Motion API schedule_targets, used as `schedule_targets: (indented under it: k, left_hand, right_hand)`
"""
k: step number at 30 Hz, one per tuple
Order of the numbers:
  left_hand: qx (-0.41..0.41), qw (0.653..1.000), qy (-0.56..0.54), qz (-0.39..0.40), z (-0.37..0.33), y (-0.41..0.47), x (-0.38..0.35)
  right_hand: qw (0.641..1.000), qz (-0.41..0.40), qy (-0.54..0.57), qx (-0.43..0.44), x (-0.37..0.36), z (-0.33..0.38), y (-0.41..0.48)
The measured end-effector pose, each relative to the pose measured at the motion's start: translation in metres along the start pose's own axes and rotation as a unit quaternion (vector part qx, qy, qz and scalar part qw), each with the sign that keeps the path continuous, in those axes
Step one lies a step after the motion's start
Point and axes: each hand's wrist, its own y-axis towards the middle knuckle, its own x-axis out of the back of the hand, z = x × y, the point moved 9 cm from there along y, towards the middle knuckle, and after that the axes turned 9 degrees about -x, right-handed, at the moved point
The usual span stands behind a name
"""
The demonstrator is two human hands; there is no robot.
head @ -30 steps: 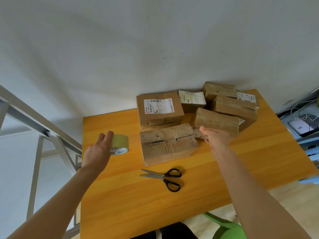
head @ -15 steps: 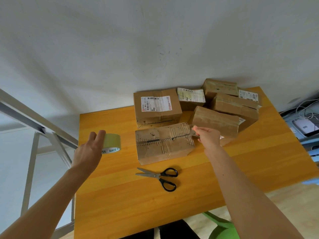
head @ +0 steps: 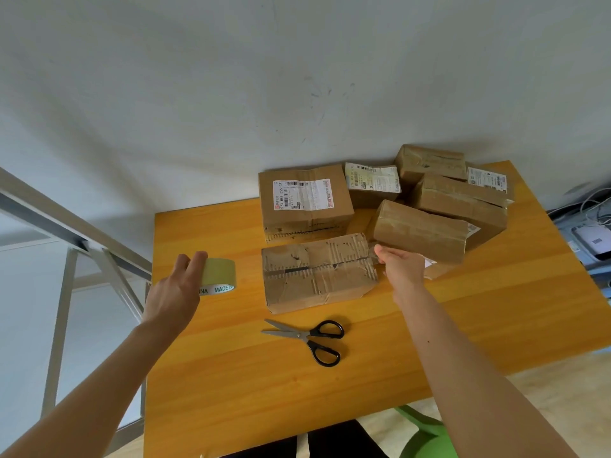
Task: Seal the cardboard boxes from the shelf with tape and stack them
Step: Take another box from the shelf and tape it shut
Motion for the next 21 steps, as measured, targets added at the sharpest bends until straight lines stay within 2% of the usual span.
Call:
schedule_targets:
  k: [13, 21]
  left_hand:
    - [0.000, 1.000, -0.016, -0.009, -0.004, -0.010, -0.004]
    - [0.004, 1.000, -0.016, -0.022, -0.006, -0.006, -0.001]
  right_hand:
    - [0.998, 0.002, 0.044, -0.038, -0.004, -0.012, 0.005]
    - [0.981, 0.006, 0.131, -0.146, -0.015, -0.033, 0.000]
